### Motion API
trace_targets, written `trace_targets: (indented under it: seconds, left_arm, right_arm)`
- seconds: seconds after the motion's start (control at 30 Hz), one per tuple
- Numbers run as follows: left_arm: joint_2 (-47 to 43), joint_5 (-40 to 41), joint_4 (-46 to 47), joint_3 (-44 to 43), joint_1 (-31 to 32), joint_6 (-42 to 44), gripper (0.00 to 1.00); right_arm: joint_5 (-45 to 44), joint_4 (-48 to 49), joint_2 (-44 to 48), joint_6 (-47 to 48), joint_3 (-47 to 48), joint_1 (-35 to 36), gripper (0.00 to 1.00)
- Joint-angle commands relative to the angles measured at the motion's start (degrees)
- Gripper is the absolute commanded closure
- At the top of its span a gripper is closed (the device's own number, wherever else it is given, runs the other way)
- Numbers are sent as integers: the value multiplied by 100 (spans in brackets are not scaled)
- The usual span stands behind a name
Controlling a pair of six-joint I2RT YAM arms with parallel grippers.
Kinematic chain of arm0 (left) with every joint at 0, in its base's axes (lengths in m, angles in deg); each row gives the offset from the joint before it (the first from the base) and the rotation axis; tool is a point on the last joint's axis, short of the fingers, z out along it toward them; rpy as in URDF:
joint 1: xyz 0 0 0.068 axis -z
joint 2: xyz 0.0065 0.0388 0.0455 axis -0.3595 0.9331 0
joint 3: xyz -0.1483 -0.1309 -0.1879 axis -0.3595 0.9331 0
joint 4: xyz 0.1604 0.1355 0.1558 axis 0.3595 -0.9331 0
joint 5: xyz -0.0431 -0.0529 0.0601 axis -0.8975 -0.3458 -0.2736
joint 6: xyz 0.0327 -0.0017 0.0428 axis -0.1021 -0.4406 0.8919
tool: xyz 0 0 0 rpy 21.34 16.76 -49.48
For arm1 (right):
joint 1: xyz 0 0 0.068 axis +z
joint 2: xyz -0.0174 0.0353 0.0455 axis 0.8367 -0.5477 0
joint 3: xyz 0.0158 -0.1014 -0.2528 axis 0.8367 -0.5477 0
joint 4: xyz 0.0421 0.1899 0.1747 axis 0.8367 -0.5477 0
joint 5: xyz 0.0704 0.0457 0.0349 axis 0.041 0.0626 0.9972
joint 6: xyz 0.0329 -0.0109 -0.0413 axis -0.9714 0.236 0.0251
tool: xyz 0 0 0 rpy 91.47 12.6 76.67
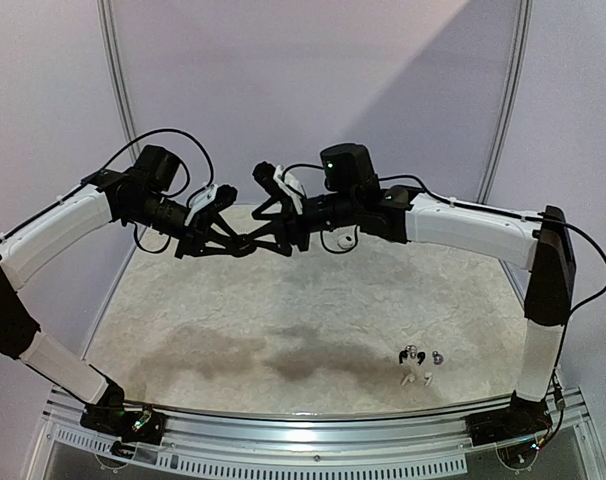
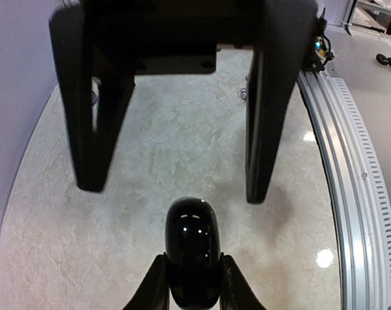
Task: Insert the wireless bluetooth earbuds into the charging case
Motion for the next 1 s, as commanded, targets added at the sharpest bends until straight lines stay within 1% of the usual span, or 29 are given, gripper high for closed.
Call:
trace_targets:
  seconds: [0.0, 0.23, 0.3, 0.4, 0.47, 0.63, 0.73, 0.77, 0.8, 0.83, 0.87, 0.9, 0.97]
  left_arm:
    - [-47, -54, -150, -113, 89, 134, 100]
    - [-56, -83, -90, -69, 94, 75, 100]
    - [-54, -88, -93, -68, 94, 66, 100]
    - [-59, -108, -99, -68, 91, 55, 100]
    - [-56, -116, -99, -68, 97, 49, 100]
    - [-65, -130, -125, -33, 132, 12, 100]
    - [-71, -163, -79, -8, 134, -208, 100]
    - [-81, -154, 4, 12, 135, -395, 94]
    - [-101, -114, 117, 33, 114, -682, 71]
    - [-112, -49, 310, 70, 77, -1050, 40]
    - [-142, 65, 512, 126, 20, -1456, 24]
    - [-174, 31, 675, 189, -66, -1767, 19]
    - [-301, -474, 1082, 400, -286, -2247, 17]
  right_arm:
    - [596, -422, -322, -87, 73, 11, 33]
    - [503, -324, -408, -24, 88, 23, 52]
    - [490, -352, -457, -51, 114, 21, 56]
    - [471, -408, -472, 10, 137, 23, 59]
    - [478, -437, -493, 26, 193, 30, 63]
    - [573, -428, -584, -10, 345, 35, 84]
    - [654, -383, -572, -81, 339, 33, 95]
    - [655, -372, -549, -115, 319, 32, 98]
    - [651, -320, -516, -149, 274, 29, 100]
    - [660, -232, -454, -189, 190, 4, 100]
    - [655, -51, -325, -277, 59, -21, 100]
    - [657, 178, -229, -341, -119, -45, 100]
    - [691, 891, 34, -608, -564, -117, 100]
